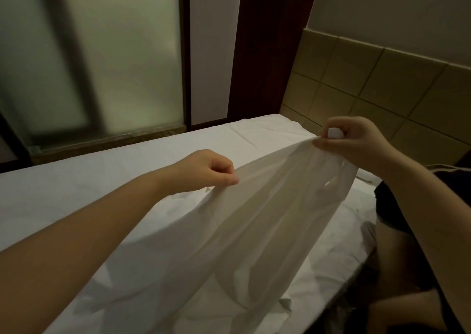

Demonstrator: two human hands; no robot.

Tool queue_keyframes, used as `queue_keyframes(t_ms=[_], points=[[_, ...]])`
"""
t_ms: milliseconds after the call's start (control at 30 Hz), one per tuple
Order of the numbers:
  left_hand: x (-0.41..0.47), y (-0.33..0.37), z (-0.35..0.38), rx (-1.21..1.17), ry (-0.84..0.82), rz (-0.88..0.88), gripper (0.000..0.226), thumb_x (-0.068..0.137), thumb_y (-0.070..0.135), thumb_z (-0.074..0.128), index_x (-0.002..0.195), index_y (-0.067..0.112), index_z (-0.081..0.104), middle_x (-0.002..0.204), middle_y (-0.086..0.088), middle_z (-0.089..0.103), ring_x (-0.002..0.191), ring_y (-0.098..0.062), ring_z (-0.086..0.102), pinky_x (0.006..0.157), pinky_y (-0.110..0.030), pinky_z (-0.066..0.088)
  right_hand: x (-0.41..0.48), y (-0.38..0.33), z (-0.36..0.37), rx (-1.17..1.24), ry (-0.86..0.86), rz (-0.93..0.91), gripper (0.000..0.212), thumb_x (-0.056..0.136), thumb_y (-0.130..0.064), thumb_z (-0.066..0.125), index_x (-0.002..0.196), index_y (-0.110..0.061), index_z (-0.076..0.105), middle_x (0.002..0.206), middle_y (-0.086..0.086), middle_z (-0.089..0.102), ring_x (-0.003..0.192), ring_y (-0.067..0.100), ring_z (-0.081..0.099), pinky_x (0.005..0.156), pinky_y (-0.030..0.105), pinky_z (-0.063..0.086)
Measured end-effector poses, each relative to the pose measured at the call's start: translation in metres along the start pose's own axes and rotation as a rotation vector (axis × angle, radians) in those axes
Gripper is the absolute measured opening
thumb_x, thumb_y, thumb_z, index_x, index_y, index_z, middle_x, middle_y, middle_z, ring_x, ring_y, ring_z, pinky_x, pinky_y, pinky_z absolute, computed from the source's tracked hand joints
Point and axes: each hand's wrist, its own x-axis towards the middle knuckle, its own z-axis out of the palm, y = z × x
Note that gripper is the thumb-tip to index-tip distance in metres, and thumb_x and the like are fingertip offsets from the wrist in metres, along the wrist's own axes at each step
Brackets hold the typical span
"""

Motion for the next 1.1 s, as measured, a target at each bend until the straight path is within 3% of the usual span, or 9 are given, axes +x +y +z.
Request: queue_keyframes(t_ms=[200,300,400,500,700,833,967,1033,1100], points=[[-0.007,-0.008,-0.003,0.008,-0.024,-0.106,0.029,0.095,0.020,0.050,0.079,0.005,0.069,0.071,-0.004,0.058,0.068,-0.003,0.054,0.071,-0.016,0.043,0.013,0.008,0.004,0.040,-0.004,0.006,0.015,0.085,-0.015,0.065,0.072,-0.019,0.061,0.078,0.003,0.060,0.072,0.017,0.058,0.067,0.028,0.054],[-0.008,-0.012,-0.006,0.026,0.119,-0.068,0.031,0.096,0.023,0.048,0.083,0.002,0.068,0.084,-0.019,0.061,0.076,-0.018,0.057,0.072,-0.017,0.045,0.021,0.012,0.004,0.065,-0.008,0.019,0.013,0.085,-0.016,0.066,0.072,-0.015,0.062,0.079,0.007,0.060,0.071,0.018,0.058,0.067,0.031,0.053],[-0.009,-0.014,-0.011,0.059,0.264,0.030,0.033,0.096,0.029,0.050,0.077,0.007,0.065,0.075,-0.006,0.062,0.070,-0.013,0.055,0.070,-0.017,0.043,0.028,0.018,0.005,0.083,-0.047,0.050,0.011,0.085,-0.017,0.066,0.075,-0.014,0.063,0.080,0.006,0.060,0.073,0.019,0.058,0.067,0.029,0.053],[-0.009,-0.013,-0.015,0.070,0.297,0.097,0.023,0.092,0.024,0.057,0.070,0.026,0.062,0.068,0.012,0.060,0.067,-0.003,0.054,0.065,-0.011,0.041,0.033,0.024,0.010,0.072,-0.081,0.058,0.008,0.085,-0.017,0.067,0.078,-0.011,0.065,0.081,0.006,0.061,0.074,0.019,0.058,0.067,0.028,0.053],[-0.005,-0.016,-0.009,0.077,0.364,0.088,0.014,0.090,0.014,0.058,0.078,0.020,0.061,0.078,0.006,0.062,0.074,-0.006,0.055,0.068,-0.014,0.044,0.038,0.031,0.014,0.069,-0.134,0.052,0.009,0.085,-0.017,0.067,0.084,-0.009,0.067,0.084,0.005,0.061,0.076,0.018,0.058,0.065,0.024,0.051],[-0.004,-0.016,-0.009,0.072,0.454,0.100,0.017,0.089,0.010,0.059,0.079,0.024,0.059,0.080,0.011,0.061,0.074,0.002,0.054,0.069,-0.008,0.041,0.043,0.035,0.015,0.064,-0.155,0.047,0.011,0.085,-0.019,0.067,0.085,-0.008,0.068,0.084,0.006,0.062,0.077,0.019,0.059,0.063,0.023,0.050],[-0.004,-0.014,-0.012,0.122,0.497,0.135,0.021,0.090,0.010,0.058,0.078,0.027,0.056,0.080,0.006,0.061,0.077,-0.006,0.053,0.067,-0.012,0.039,0.047,0.037,0.022,0.086,-0.145,0.070,0.007,0.085,-0.021,0.067,0.079,-0.016,0.066,0.084,0.003,0.061,0.082,0.022,0.060,0.061,0.022,0.048],[-0.003,-0.013,-0.012,0.193,0.508,0.157,0.017,0.090,0.009,0.058,0.079,0.022,0.057,0.080,0.001,0.062,0.078,-0.011,0.051,0.066,-0.013,0.038,0.047,0.037,0.028,0.114,-0.120,0.077,0.006,0.083,-0.024,0.068,0.085,-0.021,0.064,0.091,0.000,0.062,0.088,0.024,0.060,0.069,0.026,0.051],[-0.003,-0.010,-0.010,0.255,0.511,0.194,0.008,0.089,0.010,0.058,0.083,0.015,0.060,0.079,-0.003,0.062,0.076,-0.011,0.050,0.066,-0.013,0.037,0.043,0.028,0.034,0.177,-0.093,0.052,0.027,0.076,-0.031,0.072,0.101,-0.028,0.061,0.103,-0.005,0.062,0.096,0.019,0.059,0.081,0.031,0.050]])
